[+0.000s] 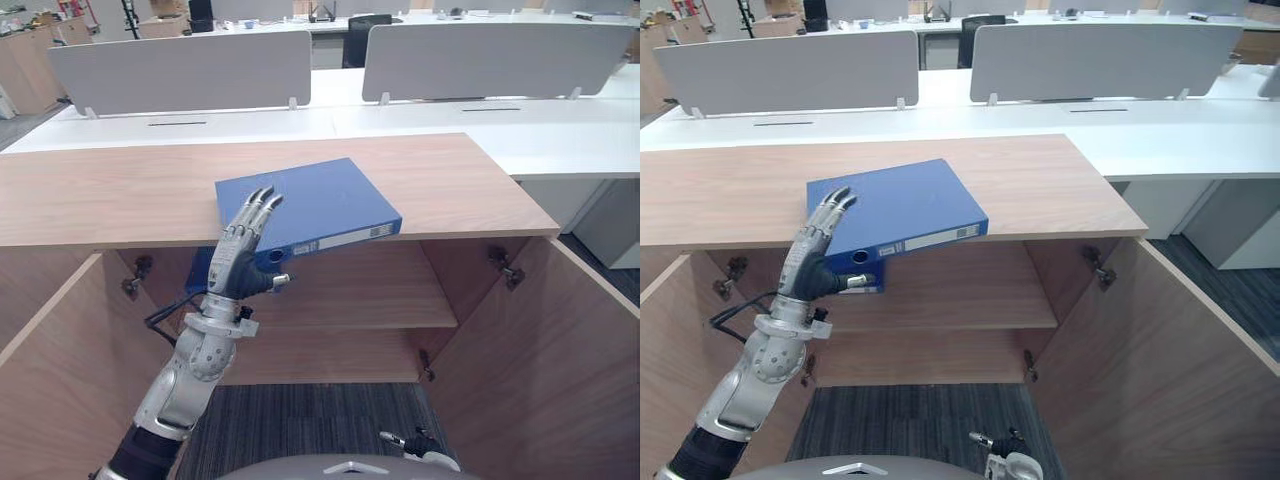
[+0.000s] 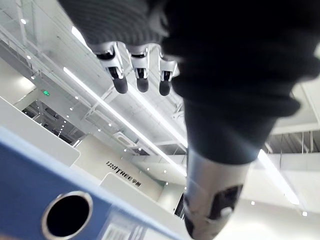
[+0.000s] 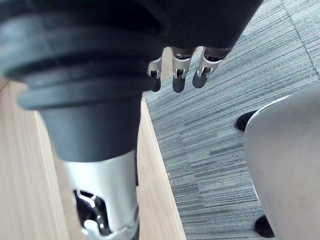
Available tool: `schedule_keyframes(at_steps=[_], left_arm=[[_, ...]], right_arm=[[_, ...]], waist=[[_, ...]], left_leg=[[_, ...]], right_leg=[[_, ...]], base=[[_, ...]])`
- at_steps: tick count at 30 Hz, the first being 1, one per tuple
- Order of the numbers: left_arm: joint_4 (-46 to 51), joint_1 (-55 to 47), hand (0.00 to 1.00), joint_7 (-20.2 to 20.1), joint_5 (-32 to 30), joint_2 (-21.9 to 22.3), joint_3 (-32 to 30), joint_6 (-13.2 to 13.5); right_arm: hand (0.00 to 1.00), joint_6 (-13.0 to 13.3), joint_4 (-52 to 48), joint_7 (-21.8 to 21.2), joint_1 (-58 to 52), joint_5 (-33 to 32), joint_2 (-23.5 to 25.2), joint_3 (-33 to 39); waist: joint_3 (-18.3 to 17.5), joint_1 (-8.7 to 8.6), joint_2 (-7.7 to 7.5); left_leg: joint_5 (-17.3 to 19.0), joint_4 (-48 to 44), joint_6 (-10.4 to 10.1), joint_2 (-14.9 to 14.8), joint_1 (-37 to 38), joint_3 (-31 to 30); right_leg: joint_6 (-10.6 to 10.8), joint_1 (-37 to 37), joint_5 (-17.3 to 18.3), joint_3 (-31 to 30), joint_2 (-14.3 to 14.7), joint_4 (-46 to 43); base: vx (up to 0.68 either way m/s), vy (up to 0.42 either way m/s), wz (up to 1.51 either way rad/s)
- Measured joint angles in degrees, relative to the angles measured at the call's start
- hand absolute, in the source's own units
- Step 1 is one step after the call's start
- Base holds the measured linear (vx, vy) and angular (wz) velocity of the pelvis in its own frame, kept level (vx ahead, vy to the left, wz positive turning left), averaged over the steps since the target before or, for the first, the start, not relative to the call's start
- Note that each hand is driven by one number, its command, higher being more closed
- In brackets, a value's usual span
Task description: Walk over to the cabinet, pick up the folder, carry it to the office cabinet, place the folder inside the office cabinet, then close the office cabinet door
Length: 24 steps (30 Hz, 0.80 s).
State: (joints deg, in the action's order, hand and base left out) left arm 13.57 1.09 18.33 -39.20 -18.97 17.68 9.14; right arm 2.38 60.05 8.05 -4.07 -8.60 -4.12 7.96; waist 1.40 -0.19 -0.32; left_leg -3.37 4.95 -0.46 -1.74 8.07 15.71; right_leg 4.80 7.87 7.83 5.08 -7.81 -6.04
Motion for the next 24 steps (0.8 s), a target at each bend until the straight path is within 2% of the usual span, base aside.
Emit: schedule_keyframes(at_steps=[9, 19, 20, 24], left_arm=[[-8.8, 6.5, 0.0, 0.1, -12.0, -1.4, 4.0, -3.9], [-12.6, 6.9, 0.0, 0.2, -17.5, -0.8, 3.5, -7.5], [-12.6, 6.9, 1.0, 0.2, -18.0, 0.0, 2.7, -8.0], [-12.6, 6.2, 1.0, 0.1, -19.2, 1.4, 0.6, -8.9]], right_arm=[[0.0, -0.1, 0.0, 0.0, 0.3, 0.0, 0.0, 0.1], [0.0, -0.2, 0.0, 0.0, 0.2, -0.1, 0.2, 1.2], [0.0, -0.3, 0.0, 0.0, 0.1, -0.1, 0.2, 1.2], [0.0, -0.3, -0.1, -0.4, 0.0, -0.4, 0.2, 1.3]], waist=[[0.1, -0.79, -0.23], [0.5, -1.34, -0.94], [0.5, -1.33, -1.03], [0.5, -1.38, -1.06]], left_leg=[[0.1, 0.0, -0.1, 0.0, 0.0, -1.7], [0.4, 0.1, -0.3, -0.1, 0.5, -1.8], [0.4, 0.1, -0.4, -0.1, 0.5, -1.8], [0.5, 0.1, -0.5, -0.2, 0.5, -1.9]], right_leg=[[-0.4, 0.6, -1.1, -0.7, 0.2, 2.5], [-0.3, 1.9, -1.8, -0.2, 0.2, 4.1], [-0.3, 2.0, -1.8, -0.1, 0.2, 4.2], [-0.2, 2.0, -1.8, 0.0, 0.2, 4.3]], base=[[0.02, -0.003, -0.06], [0.0, 0.0, 0.0], [0.0, 0.0, 0.0], [0.0, 0.0, 0.0]])
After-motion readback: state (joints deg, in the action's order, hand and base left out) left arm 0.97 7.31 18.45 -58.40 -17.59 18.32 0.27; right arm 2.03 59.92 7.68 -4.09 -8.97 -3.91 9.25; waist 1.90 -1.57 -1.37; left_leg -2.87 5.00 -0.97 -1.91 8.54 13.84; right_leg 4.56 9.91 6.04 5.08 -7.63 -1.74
